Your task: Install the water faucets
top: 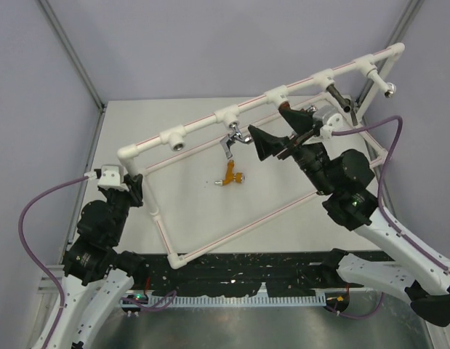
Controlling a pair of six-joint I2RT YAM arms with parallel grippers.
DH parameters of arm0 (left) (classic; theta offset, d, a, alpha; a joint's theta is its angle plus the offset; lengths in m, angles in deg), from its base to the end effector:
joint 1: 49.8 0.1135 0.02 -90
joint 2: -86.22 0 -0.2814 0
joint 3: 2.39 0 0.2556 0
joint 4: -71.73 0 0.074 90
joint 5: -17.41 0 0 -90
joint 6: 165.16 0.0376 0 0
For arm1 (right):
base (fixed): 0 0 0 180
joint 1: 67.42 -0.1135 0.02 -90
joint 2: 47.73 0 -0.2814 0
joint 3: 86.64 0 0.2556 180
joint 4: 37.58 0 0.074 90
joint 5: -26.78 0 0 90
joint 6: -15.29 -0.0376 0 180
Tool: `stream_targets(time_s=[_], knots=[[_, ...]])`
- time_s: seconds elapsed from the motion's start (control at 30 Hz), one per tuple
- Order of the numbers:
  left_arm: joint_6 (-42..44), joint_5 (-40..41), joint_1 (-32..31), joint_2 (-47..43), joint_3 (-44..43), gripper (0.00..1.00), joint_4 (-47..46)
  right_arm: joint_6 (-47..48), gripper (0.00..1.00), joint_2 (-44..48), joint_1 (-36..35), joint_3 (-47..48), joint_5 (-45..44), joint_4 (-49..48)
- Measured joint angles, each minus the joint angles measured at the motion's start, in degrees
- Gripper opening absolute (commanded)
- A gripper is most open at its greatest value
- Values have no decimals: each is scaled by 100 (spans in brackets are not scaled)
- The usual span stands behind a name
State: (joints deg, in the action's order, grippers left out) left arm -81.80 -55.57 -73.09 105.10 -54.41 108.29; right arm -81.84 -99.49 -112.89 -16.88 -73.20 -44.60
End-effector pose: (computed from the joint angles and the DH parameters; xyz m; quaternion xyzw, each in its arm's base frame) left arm 0.0756 -0.0205 0.3377 0.0038 0.7270 -0.0711 0.6830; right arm 0.1376 0.1305 0.4605 -0.1064 0.5295 0.3304 0.7740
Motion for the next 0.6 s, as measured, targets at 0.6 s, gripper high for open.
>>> stream_targets(time_s=[0.6], knots=[[0, -2, 0, 0, 0, 0, 0, 7189, 96, -629, -1344, 1585, -48, 3998]])
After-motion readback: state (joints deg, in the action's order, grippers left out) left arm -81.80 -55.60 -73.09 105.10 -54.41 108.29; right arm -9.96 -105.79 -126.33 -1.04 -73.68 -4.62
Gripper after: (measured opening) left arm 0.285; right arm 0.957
